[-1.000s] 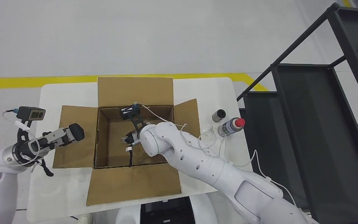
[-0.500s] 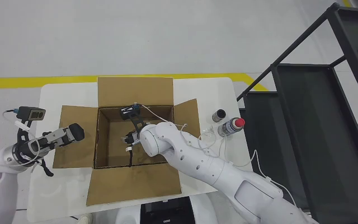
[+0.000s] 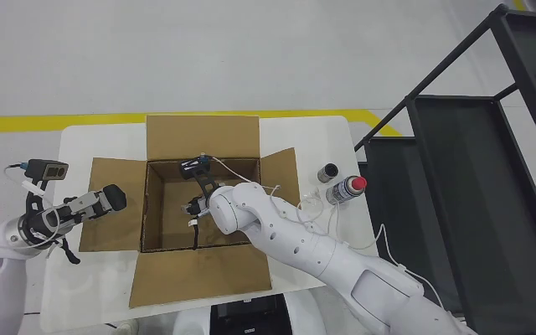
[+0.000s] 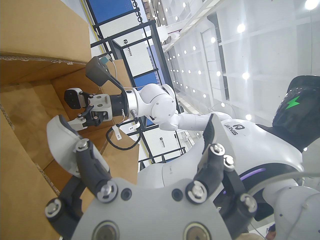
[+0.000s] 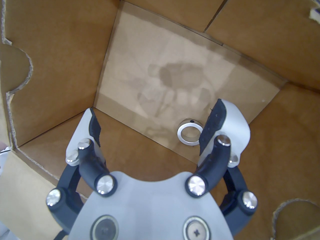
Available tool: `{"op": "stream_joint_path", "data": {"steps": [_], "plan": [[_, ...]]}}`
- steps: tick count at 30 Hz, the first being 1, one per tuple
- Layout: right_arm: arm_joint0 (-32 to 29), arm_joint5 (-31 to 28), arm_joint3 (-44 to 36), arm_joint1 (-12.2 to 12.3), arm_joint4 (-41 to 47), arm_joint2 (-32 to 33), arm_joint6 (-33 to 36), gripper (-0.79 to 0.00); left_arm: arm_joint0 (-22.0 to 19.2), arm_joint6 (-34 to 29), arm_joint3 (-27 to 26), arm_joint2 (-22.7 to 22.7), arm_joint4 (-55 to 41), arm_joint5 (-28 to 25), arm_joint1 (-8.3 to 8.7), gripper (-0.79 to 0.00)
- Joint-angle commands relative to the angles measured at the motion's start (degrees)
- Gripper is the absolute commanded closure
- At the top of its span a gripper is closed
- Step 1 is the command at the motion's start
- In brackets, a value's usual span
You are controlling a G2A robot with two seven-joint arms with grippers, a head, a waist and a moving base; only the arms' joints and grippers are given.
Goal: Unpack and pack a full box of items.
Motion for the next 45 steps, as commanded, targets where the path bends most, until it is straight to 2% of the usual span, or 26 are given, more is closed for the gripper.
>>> {"op": "stream_joint_path", "data": {"steps": [1, 11, 17, 21, 25, 30, 31, 32, 33, 36, 38, 39, 40, 45], "plan": [[0.0, 0.0, 0.0, 0.0, 0.0, 0.0, 0.0, -0.785, 0.0, 0.0, 0.0, 0.0, 0.0, 0.0, 0.0, -0.785], [-1.0, 0.3, 0.5, 0.2, 0.5, 1.2, -0.7, -0.785, 0.0, 0.0, 0.0, 0.0, 0.0, 0.0, 0.0, -0.785], [-2.3, 3.2, 0.6, 1.3, -1.3, 4.8, 4.7, -0.785, 0.0, 0.0, 0.0, 0.0, 0.0, 0.0, 0.0, -0.785], [-3.3, 2.6, 0.1, 1.7, -0.2, 6.3, 6.5, -0.785, 0.0, 0.0, 0.0, 0.0, 0.0, 0.0, 0.0, -0.785], [-3.6, 3.8, 0.4, 1.6, -1.6, 5.6, 9.1, -0.785, 0.0, 0.0, 0.0, 0.0, 0.0, 0.0, 0.0, -0.785], [-4.0, 5.5, 1.9, 1.3, -1.8, 5.5, 8.8, -0.785, 0.0, 0.0, 0.0, 0.0, 0.0, 0.0, 0.0, -0.785], [-4.0, 5.5, 2.0, 1.2, -1.8, 5.6, 8.6, -0.751, 0.0, 0.0, 0.0, 0.0, 0.0, 0.0, 0.0, -0.785], [-4.1, 5.9, 2.2, 1.2, -1.9, 5.6, 8.2, -0.646, 0.0, 0.0, 0.0, 0.0, 0.0, 0.0, 0.0, -0.785], [-4.2, 6.2, 2.4, 1.2, -2.2, 5.6, 8.1, -0.625, 0.0, 0.0, 0.0, 0.0, 0.0, 0.0, 0.0, -0.785], [-4.5, 7.2, 3.3, 1.1, -3.0, 5.5, 8.0, -0.625, 0.0, 0.0, 0.0, 0.0, 0.0, 0.0, 0.0, -0.785], [-4.7, 7.5, 3.7, 1.0, -2.9, 5.5, 7.9, -0.56, 0.0, 0.0, 0.0, 0.0, 0.0, 0.0, 0.0, -0.785], [-4.8, 7.6, 4.0, 0.9, -2.9, 5.5, 7.7, -0.446, 0.0, 0.0, 0.0, 0.0, 0.0, 0.0, 0.0, -0.785], [-4.9, 7.7, 4.3, 0.9, -2.9, 5.5, 7.5, -0.397, 0.0, 0.0, 0.0, 0.0, 0.0, 0.0, 0.0, -0.785], [-5.2, 8.6, 5.4, 0.6, -3.2, 5.5, 6.9, -0.391, 0.0, 0.0, 0.0, 0.0, 0.0, 0.0, 0.0, -0.785]]}}
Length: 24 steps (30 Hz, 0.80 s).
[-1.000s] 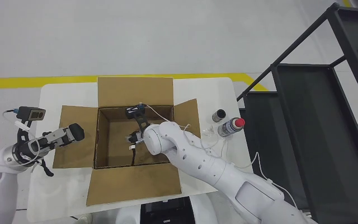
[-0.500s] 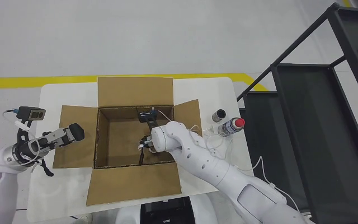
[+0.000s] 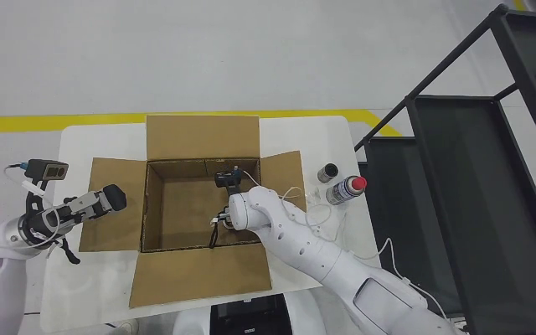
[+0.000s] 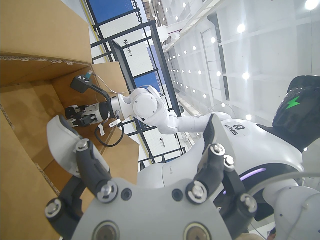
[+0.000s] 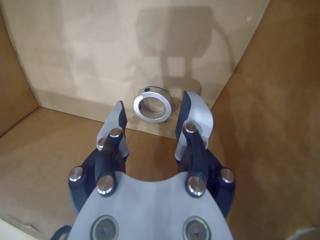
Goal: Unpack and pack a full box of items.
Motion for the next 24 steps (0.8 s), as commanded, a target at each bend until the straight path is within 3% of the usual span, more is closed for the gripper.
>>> {"op": "stream_joint_path", "data": {"steps": [1, 10, 24], "plan": [[0.0, 0.7, 0.4, -0.1, -0.4, -0.1, -0.2, -0.385, 0.0, 0.0, 0.0, 0.0, 0.0, 0.0, 0.0, -0.785], [-0.3, 3.0, 1.2, -0.6, -1.5, -0.3, -0.1, -0.329, 0.0, 0.0, 0.0, 0.0, 0.0, 0.0, 0.0, -0.785], [-0.5, 1.5, 3.3, -1.2, -0.3, 0.6, -0.4, -0.299, 0.0, 0.0, 0.0, 0.0, 0.0, 0.0, 0.0, -0.785]]}}
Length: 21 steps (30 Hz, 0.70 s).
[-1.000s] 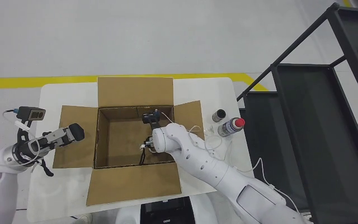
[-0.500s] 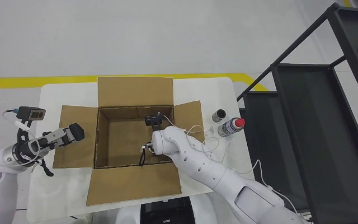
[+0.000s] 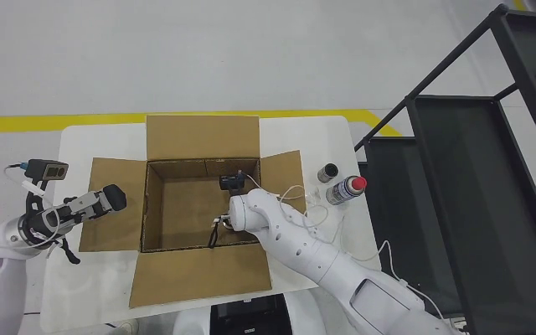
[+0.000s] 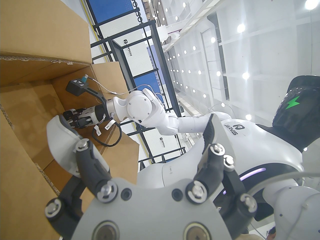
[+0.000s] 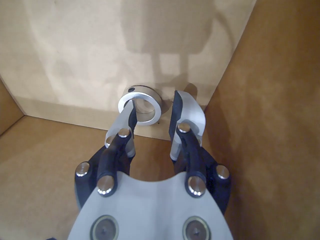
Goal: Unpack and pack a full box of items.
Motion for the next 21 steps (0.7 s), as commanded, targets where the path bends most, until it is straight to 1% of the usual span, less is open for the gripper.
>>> {"op": "stream_joint_path", "data": {"steps": [1, 4, 6, 7, 8, 9, 16, 21], "plan": [[0.1, -0.2, 0.4, -0.1, 0.2, 0.1, -0.1, -0.289, 0.0, 0.0, 0.0, 0.0, 0.0, 0.0, 0.0, -0.785], [0.1, -0.5, 0.9, -0.3, 0.5, 0.2, -0.4, -0.256, 0.0, 0.0, 0.0, 0.0, 0.0, 0.0, 0.0, -0.785], [0.2, -0.7, 1.3, -0.4, 0.7, 0.2, -0.5, -0.212, 0.0, 0.0, 0.0, 0.0, 0.0, 0.0, 0.0, -0.785], [0.2, -0.9, 1.4, -0.4, 0.8, 0.2, -0.5, -0.172, 0.0, 0.0, 0.0, 0.0, 0.0, 0.0, 0.0, -0.785], [0.3, -1.1, 1.5, -0.5, 1.0, 0.3, -0.5, -0.105, 0.0, 0.0, 0.0, 0.0, 0.0, 0.0, 0.0, -0.785], [0.3, -1.3, 1.7, -0.5, 1.0, 0.3, -0.7, 0.0, 0.0, 0.0, 0.0, 0.0, 0.0, 0.0, 0.0, -0.785], [0.3, -2.1, 1.5, -0.9, 1.3, 0.3, -1.6, 0.0, 0.0, 0.0, 0.0, 0.0, 0.0, 0.0, 0.0, -0.785], [-0.5, -3.0, -0.9, -0.8, 1.2, 0.9, -2.2, 0.0, 0.0, 0.0, 0.0, 0.0, 0.0, 0.0, 0.0, -0.785]]}}
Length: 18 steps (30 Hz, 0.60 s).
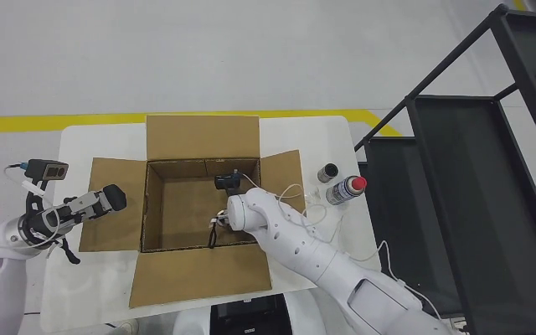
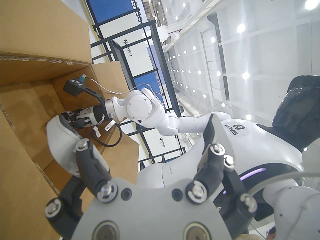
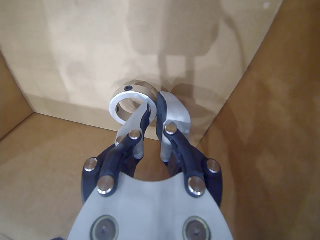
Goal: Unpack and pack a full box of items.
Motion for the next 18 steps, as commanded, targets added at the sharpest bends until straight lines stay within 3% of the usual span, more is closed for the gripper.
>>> {"op": "stream_joint_path", "data": {"steps": [1, 9, 15, 18], "plan": [[-0.5, -0.3, -1.4, 0.2, -0.3, 0.4, -0.4, 0.0, 0.0, 0.0, 0.0, 0.0, 0.0, 0.0, 0.0, -0.785], [-6.3, -2.5, -15.3, 1.8, -4.3, 2.6, -2.7, 0.0, 0.0, 0.0, 0.0, 0.0, 0.0, 0.0, 0.0, -0.785], [-13.5, -8.9, -28.8, 3.5, -7.4, 4.6, -7.0, 0.0, 0.0, 0.0, 0.0, 0.0, 0.0, 0.0, 0.0, -0.785], [-18.3, -15.5, -36.1, 4.5, -6.9, 5.9, -12.7, 0.0, 0.0, 0.0, 0.0, 0.0, 0.0, 0.0, 0.0, -0.785]]}}
